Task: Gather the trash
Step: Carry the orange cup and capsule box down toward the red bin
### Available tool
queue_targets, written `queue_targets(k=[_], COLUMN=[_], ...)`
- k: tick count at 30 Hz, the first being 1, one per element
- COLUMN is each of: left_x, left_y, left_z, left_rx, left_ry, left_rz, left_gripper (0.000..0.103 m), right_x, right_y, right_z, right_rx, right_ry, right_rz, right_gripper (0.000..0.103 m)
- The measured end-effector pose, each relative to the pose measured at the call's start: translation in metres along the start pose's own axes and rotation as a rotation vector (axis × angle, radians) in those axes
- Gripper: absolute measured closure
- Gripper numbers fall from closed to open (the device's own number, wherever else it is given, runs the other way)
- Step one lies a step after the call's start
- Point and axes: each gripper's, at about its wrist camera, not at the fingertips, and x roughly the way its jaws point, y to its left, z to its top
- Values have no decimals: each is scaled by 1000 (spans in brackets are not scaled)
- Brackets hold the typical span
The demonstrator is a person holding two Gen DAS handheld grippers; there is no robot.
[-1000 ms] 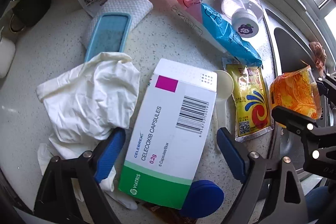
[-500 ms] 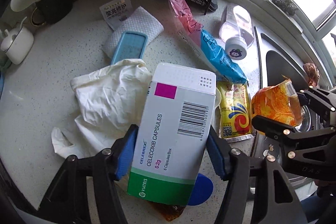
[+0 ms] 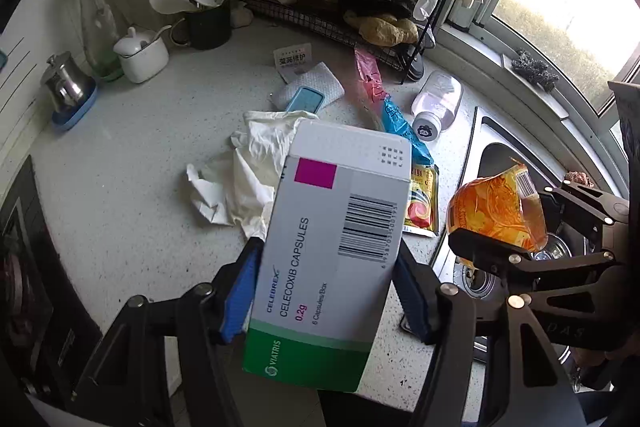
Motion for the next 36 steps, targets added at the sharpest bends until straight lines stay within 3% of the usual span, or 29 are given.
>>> queue_targets(k=[10,19,27,36], left_x=[-76,-121,-119,-68], left_y=[-8,16,52,98], left_z=[-97,-168,-223,-284], left_rx=[-140,-271,-317,-329], left_ry=[-58,-63,-17,36], left_rz=[130,237,259,197], left_gripper=[42,42,42,42], right_x=[-41,-50,-25,37], right_y=[54,111,156,190], right_z=[-52,-81,-108,-156], right_rx=[-179,-313,-341,-291], right_ry=[-43,-28,9,79], right_rz=[97,165,173,156], right_gripper=[39,39,39,39])
